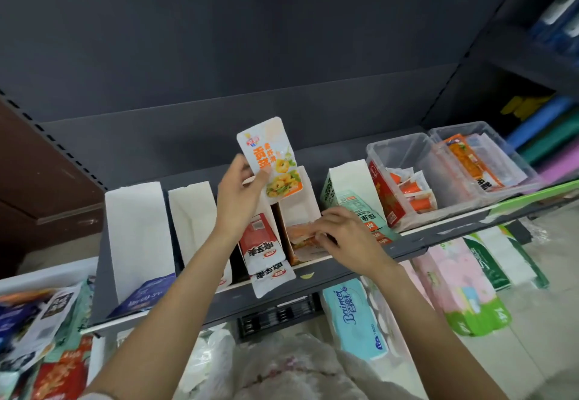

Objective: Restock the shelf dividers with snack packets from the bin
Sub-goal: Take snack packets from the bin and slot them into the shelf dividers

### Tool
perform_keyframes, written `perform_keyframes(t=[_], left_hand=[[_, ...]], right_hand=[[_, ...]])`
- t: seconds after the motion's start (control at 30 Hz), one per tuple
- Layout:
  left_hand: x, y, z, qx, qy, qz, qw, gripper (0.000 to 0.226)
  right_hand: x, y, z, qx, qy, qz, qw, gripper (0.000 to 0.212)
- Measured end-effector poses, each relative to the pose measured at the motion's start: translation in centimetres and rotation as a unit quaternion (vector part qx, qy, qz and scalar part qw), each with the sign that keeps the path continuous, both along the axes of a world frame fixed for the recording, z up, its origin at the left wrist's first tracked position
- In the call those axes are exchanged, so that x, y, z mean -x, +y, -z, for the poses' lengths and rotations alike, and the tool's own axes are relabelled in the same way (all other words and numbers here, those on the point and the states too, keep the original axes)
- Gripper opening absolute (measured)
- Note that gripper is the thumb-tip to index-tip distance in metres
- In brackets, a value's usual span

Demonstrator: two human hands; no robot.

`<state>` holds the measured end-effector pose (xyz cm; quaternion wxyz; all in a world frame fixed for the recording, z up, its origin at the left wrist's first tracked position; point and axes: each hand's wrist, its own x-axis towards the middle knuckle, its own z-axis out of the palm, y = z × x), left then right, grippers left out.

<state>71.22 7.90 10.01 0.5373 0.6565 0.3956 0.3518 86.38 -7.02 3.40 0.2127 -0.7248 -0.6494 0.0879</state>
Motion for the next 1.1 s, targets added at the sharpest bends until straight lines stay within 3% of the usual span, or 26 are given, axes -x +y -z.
perform_keyframes(t=[0.13,0.33,0.4,0.53,0.73,0.8,0.9,1.0,1.1], left_hand=[[-2.3,-0.7,2.1,-0.067,0.082,0.073,0.992,0.013],[-2.2,-1.5,5.0,-0.227,0.231,0.139,0.936,0.033],[-1.7,-1.8,5.6,-0.274,0.278,0.172,0.904,0.037],[-0.7,-2.0,6.0,-0.389,0.333,0.211,0.833,0.014],[0.3,-3.2,5.5,-0.396,0.459,0.31,0.732,0.038],[0.3,-3.6,4.9,-0.376,0.486,0.331,0.716,0.044],[0.5,-4.1,4.3,-0.344,0.477,0.328,0.739,0.05],[1.6,-4.8,3.6,-0.307,0.404,0.283,0.814,0.051],[4.0,-6.1,2.3,-0.335,0.32,0.135,0.876,0.044]], right_hand=[[-0.6,-0.9,-0.4,0.044,0.012,-0.013,0.999,0.025],[0.0,-1.7,-0.5,0.035,0.056,0.005,0.998,0.018],[0.1,-1.7,-0.4,0.028,0.061,0.011,0.998,0.013],[-0.1,-1.7,-0.2,0.016,0.064,0.024,0.998,0.011],[0.0,-1.7,-0.1,0.004,0.065,0.043,0.997,0.012],[0.0,-1.9,-0.1,0.002,0.067,0.047,0.997,0.012],[-0.1,-2.3,-0.3,0.001,0.071,0.052,0.996,0.011],[-0.4,-3.1,-1.4,-0.028,0.062,0.066,0.996,0.013],[0.1,-3.5,-3.3,-0.075,0.067,0.066,0.993,0.021]])
